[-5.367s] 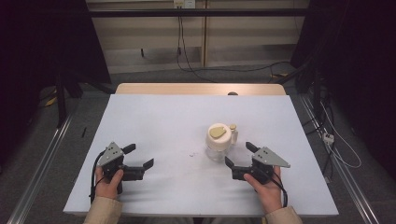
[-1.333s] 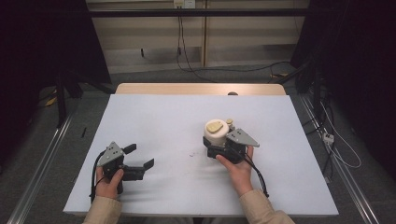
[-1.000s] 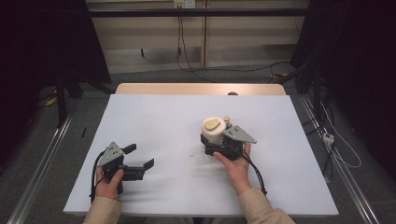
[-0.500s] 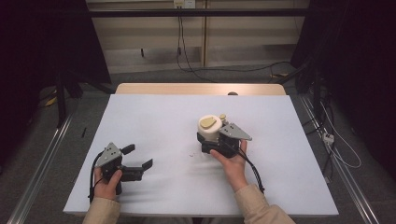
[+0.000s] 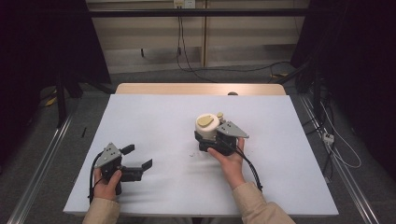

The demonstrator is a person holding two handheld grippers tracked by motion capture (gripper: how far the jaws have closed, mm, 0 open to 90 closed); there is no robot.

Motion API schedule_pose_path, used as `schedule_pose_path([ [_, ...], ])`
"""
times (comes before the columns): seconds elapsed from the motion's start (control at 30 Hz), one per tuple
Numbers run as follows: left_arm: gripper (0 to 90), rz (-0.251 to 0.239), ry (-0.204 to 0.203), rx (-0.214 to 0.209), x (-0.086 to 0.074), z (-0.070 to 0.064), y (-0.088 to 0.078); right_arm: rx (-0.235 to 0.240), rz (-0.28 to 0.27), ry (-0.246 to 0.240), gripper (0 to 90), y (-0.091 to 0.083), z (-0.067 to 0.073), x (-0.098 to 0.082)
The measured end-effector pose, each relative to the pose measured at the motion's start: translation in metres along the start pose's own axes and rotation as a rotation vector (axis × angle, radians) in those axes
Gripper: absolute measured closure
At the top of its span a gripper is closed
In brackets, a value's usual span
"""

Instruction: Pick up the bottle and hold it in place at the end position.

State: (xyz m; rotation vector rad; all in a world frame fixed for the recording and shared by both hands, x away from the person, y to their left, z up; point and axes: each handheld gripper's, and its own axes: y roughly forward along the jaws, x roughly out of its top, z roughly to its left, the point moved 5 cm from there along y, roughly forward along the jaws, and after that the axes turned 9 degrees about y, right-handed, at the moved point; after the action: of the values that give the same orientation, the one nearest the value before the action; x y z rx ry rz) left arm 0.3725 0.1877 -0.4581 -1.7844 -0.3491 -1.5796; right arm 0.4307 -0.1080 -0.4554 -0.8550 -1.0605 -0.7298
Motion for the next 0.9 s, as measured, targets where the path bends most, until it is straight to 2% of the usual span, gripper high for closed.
schedule_pose_path([
  [0.9, 3.3, 0.003, 0.006, -0.002, -0.001, 0.0, 0.0, 0.006, -0.008, 0.004, 7.0, 0.018, 0.002, 0.003],
])
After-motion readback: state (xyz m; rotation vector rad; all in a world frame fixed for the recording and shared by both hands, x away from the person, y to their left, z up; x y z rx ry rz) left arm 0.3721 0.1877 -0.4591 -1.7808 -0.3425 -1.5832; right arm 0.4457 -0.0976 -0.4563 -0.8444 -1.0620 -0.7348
